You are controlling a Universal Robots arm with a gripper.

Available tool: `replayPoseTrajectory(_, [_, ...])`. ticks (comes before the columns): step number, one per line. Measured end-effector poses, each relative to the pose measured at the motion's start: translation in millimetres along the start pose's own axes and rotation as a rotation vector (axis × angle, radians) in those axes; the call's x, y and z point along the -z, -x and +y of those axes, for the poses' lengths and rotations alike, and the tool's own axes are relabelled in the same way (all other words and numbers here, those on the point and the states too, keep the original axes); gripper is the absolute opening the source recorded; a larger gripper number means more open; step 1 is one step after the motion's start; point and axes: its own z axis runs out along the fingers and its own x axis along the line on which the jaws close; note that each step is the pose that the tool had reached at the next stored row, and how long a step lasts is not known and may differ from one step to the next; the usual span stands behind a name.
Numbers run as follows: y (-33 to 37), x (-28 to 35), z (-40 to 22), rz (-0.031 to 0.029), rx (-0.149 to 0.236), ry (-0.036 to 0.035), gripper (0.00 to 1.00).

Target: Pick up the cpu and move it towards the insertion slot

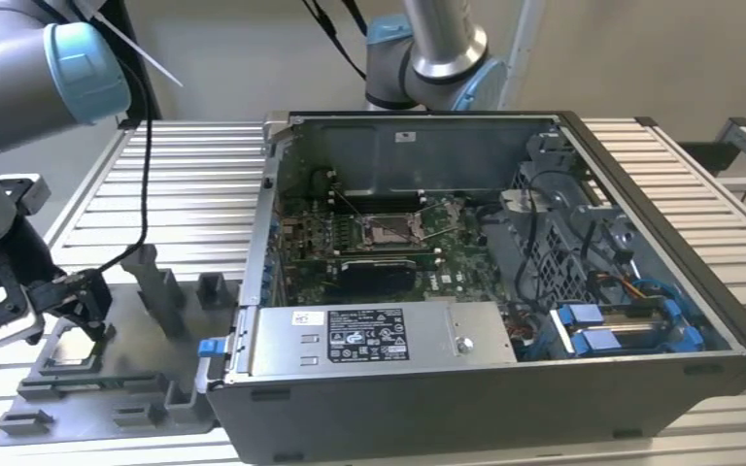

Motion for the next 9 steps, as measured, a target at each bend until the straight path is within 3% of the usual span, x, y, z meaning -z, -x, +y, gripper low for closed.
replayPoseTrajectory(9, [-0.3,-6.2,-2.4,0.0000,0.000,0.0000,1.00])
